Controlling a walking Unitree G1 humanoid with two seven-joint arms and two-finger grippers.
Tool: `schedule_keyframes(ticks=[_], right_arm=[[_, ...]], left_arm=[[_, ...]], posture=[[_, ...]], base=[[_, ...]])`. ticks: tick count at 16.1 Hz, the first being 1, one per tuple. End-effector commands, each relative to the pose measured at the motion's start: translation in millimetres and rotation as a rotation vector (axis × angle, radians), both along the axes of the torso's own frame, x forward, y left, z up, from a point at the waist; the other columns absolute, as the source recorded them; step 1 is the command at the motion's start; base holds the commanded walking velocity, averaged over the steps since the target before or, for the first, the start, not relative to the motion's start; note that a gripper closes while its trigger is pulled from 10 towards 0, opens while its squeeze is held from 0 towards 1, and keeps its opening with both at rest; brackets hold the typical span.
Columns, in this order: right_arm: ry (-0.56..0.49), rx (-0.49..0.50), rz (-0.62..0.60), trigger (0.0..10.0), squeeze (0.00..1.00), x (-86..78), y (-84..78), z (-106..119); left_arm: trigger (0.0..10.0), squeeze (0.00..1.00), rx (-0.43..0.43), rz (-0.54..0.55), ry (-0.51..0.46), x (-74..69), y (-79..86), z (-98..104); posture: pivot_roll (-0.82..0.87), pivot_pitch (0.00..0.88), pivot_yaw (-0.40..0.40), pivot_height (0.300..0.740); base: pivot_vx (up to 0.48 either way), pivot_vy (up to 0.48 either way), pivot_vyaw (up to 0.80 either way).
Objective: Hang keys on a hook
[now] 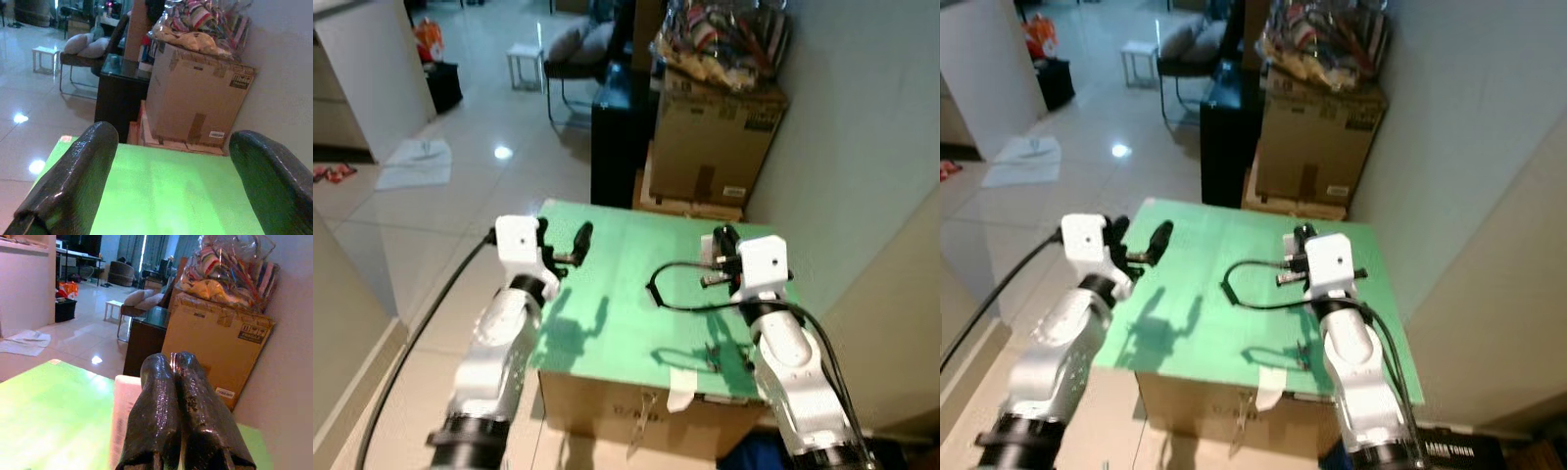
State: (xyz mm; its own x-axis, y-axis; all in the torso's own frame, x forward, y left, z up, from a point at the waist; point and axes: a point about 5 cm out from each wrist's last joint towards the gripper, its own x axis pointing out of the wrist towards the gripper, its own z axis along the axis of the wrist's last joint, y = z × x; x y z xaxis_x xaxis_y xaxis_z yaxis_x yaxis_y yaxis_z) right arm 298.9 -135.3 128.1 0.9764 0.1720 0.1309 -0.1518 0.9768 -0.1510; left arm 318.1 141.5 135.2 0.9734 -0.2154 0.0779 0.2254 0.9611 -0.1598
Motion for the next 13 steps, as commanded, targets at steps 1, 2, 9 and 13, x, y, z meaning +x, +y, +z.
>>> schedule_keyframes(ticks=[1,2,9,13], right_arm=[[0.023,0.029,-0.039,0.0,0.0,2.4,-7.1,-1],[0.055,0.052,-0.065,0.0,0.0,2.4,-10.9,-7],[0.15,0.07,-0.118,0.0,0.0,5.0,-23.3,-29],[0.184,0.096,-0.119,0.0,0.0,11.1,-21.5,-35]], left_arm=[[10.0,0.0,-0.001,0.028,0.008,0.9,3.5,-2],[10.0,0.0,0.005,0.054,0.017,-1.3,9.5,-6],[10.0,0.0,0.1,0.142,0.024,-9.5,26.0,-14],[10.0,0.0,0.1,0.218,0.032,-11.4,38.7,-16]], posture=[[-0.05,0.0,-0.051,0.732],[-0.04,0.0,-0.052,0.732],[0.0,0.0,-0.064,0.732],[0.03,0.0,-0.08,0.732]], base=[[0.0,0.0,0.0],[0.0,0.461,0.62],[0.0,0.397,0.55],[0.0,0.0,0.51]])
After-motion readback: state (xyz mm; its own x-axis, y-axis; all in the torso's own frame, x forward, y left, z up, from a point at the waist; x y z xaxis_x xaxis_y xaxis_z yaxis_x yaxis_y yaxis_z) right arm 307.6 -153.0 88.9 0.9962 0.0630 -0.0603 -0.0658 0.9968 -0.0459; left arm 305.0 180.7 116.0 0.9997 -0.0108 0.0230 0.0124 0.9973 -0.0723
